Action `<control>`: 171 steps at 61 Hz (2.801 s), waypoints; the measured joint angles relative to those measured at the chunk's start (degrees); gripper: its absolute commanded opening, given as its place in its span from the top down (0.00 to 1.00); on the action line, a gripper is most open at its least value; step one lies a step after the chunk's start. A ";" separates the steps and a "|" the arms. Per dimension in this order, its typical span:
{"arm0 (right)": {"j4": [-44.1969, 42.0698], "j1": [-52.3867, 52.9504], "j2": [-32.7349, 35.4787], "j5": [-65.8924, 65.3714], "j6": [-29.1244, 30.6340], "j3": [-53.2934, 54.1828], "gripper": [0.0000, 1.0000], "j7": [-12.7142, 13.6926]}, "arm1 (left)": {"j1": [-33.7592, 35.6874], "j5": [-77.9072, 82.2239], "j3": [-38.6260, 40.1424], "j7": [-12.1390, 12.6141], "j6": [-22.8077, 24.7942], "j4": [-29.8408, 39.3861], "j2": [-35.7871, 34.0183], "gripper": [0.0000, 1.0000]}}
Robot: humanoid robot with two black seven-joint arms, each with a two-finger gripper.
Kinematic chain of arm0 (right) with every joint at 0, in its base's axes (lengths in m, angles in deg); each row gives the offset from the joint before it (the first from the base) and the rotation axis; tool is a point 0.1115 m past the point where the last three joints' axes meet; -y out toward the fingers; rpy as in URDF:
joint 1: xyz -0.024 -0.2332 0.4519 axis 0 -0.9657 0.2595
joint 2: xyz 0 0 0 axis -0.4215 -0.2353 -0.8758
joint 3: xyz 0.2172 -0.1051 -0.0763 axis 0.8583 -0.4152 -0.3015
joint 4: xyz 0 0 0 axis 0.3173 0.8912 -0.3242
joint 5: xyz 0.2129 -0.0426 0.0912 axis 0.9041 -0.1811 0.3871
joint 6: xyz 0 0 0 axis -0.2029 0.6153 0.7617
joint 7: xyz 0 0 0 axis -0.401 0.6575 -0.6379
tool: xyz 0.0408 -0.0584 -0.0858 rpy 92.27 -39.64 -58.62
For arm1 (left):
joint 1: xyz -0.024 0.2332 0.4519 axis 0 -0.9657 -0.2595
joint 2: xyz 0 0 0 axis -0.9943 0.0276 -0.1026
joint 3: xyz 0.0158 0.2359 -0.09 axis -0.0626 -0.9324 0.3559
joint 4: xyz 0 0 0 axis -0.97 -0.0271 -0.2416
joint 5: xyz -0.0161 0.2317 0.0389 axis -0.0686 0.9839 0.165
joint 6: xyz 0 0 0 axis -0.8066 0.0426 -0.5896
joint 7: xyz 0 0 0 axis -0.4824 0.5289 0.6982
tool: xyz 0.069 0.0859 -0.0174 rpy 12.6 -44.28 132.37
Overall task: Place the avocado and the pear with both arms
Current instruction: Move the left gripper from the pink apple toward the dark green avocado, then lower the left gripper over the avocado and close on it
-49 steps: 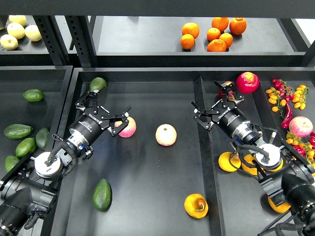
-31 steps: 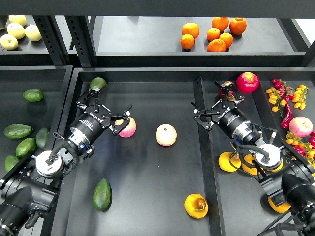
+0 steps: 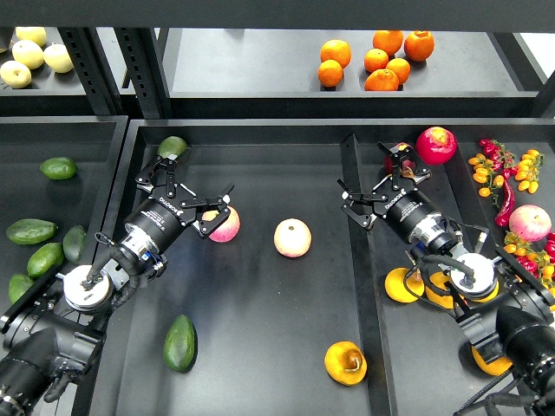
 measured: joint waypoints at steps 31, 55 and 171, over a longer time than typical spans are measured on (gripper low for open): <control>-0.04 -0.06 0.00 0.00 0.00 0.01 0.00 0.00 | 13.67 0.34 -28.48 0.97 0.00 2.47 -15.68 0.01; 0.08 -0.23 0.00 0.00 0.00 0.09 0.00 0.00 | 23.92 2.28 -52.22 0.96 0.00 9.67 -28.79 0.01; 0.16 -2.28 0.00 0.02 0.00 0.00 0.00 0.00 | 17.69 44.82 -63.18 0.95 0.00 4.24 -22.65 0.01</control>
